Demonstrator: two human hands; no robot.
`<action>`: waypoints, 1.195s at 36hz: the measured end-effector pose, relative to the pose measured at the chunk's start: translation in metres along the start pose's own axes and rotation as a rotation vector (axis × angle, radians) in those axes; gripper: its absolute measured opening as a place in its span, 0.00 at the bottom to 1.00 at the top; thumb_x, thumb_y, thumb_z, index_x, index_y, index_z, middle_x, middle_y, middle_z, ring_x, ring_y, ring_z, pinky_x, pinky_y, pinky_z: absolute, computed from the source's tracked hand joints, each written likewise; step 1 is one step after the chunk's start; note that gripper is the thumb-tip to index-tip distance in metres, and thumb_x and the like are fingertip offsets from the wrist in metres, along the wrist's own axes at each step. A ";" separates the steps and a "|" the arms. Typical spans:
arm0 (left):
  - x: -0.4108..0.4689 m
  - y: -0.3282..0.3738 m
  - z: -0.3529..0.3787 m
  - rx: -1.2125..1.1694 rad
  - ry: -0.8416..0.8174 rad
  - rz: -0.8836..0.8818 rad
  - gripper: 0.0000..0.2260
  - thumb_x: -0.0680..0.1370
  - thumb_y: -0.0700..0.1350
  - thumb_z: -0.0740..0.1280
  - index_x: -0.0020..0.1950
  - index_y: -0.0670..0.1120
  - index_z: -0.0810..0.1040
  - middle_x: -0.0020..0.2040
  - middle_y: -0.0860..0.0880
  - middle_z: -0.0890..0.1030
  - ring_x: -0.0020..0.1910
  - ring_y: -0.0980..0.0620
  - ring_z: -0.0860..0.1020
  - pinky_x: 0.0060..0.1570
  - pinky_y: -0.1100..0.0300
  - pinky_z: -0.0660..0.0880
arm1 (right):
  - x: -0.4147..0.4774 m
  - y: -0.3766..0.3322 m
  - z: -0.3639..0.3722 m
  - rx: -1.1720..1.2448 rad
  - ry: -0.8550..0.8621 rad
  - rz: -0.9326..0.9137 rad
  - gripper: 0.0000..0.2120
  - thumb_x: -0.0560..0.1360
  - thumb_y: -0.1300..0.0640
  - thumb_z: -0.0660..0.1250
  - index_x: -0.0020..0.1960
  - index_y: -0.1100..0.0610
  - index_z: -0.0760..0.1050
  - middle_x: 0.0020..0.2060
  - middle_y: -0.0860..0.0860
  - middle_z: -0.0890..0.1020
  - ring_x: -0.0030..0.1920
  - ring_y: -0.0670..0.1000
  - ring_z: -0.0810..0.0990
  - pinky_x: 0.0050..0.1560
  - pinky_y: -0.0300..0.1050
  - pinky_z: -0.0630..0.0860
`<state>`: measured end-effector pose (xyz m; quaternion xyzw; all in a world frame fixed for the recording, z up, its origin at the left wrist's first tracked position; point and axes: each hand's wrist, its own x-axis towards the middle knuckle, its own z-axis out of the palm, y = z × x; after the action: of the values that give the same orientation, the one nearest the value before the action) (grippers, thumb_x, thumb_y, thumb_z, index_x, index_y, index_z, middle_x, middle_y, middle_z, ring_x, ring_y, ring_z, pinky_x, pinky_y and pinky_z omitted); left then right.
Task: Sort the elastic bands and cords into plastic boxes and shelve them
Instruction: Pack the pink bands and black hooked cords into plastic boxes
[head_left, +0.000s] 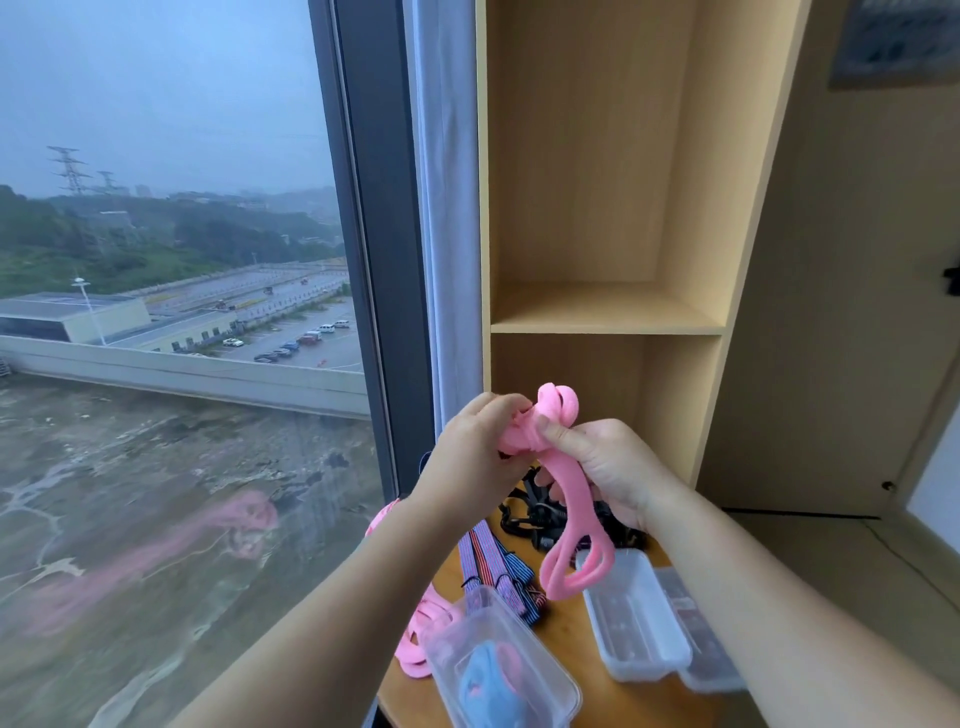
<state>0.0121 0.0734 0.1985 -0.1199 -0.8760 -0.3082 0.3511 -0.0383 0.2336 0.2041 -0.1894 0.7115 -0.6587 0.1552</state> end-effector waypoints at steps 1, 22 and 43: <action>-0.001 -0.001 -0.002 -0.046 -0.014 -0.030 0.23 0.70 0.42 0.77 0.62 0.45 0.76 0.50 0.53 0.77 0.45 0.54 0.76 0.44 0.65 0.72 | 0.000 0.001 0.000 0.009 0.004 -0.017 0.29 0.63 0.37 0.74 0.45 0.65 0.82 0.34 0.60 0.84 0.28 0.52 0.79 0.28 0.42 0.76; -0.006 -0.004 0.005 -0.108 0.057 0.015 0.16 0.72 0.36 0.74 0.59 0.42 0.79 0.46 0.52 0.81 0.41 0.52 0.79 0.45 0.65 0.76 | 0.008 0.000 -0.001 0.137 -0.056 0.096 0.40 0.57 0.33 0.72 0.53 0.66 0.79 0.38 0.61 0.84 0.37 0.58 0.84 0.37 0.48 0.81; 0.007 -0.011 -0.020 -0.569 -0.372 -0.363 0.15 0.75 0.36 0.71 0.54 0.55 0.80 0.54 0.49 0.85 0.55 0.51 0.82 0.61 0.54 0.77 | 0.005 0.011 -0.006 0.125 -0.116 -0.027 0.12 0.65 0.53 0.75 0.44 0.59 0.84 0.41 0.62 0.83 0.42 0.58 0.80 0.47 0.56 0.76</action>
<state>0.0132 0.0528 0.2094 -0.1092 -0.8111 -0.5693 0.0785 -0.0457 0.2369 0.1935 -0.2271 0.6562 -0.6916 0.1987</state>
